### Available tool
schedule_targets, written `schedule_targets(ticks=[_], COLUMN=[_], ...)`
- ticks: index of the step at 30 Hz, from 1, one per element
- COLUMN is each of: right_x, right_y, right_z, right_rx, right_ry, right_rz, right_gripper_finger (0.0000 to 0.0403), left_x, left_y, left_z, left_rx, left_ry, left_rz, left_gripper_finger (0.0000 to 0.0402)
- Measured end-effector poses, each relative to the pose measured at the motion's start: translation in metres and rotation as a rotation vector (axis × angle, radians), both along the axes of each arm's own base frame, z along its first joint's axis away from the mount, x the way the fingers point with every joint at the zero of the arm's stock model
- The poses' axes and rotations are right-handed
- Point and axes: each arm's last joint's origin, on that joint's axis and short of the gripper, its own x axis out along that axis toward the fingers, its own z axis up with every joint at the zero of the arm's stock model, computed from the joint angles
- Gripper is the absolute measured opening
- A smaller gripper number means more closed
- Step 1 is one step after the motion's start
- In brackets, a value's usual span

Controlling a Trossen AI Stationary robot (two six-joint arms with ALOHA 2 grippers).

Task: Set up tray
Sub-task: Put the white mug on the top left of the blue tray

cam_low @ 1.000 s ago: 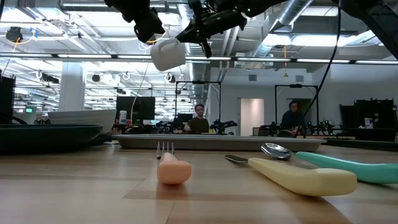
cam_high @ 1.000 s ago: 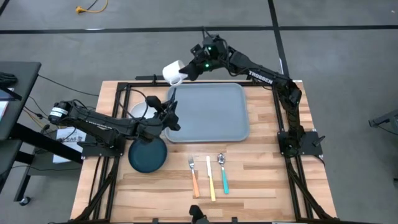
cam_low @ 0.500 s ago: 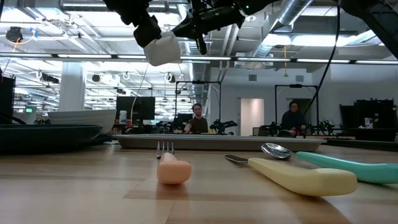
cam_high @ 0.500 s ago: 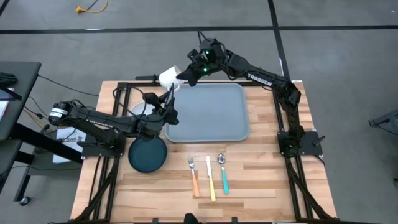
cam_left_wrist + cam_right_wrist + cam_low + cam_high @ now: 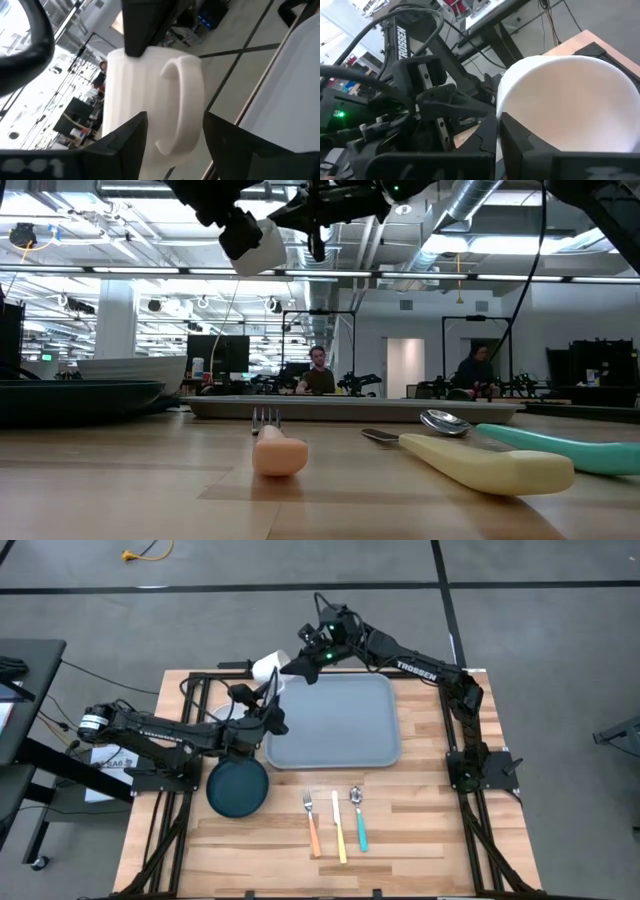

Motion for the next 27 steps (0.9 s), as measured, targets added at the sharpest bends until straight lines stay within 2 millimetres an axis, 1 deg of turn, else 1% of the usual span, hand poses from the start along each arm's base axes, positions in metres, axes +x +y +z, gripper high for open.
schedule_targets(ticks=[5,8,11,21,27], right_x=[-0.0005,-0.0025,-0.0026,-0.0028,-0.0054], right_y=[-0.0004,-0.0048,-0.0049,-0.0045,-0.0086], right_z=[-0.0003,-0.0003,-0.0003,-0.0004,-0.0005], right_rx=[0.004,0.007,0.012,0.016,0.025], right_ry=[0.003,0.002,0.004,0.002,-0.001], right_rz=[0.005,0.001,-0.001,0.017,0.034], right_gripper_finger=[0.0,0.0,0.0,0.0,0.0], left_x=[-0.0002,-0.0002,0.0,-0.0003,-0.001], left_y=[0.0002,0.0002,0.0,0.0,-0.0061], left_z=[0.0001,0.0,-0.0005,-0.0014,-0.0012], left_rx=[0.002,0.002,0.001,-0.001,0.017], left_ry=[0.0,0.001,0.009,0.014,0.036], left_rz=[0.008,0.008,-0.001,0.001,0.01], left_gripper_finger=[0.013,0.0082,0.0034,0.0035,0.0032])
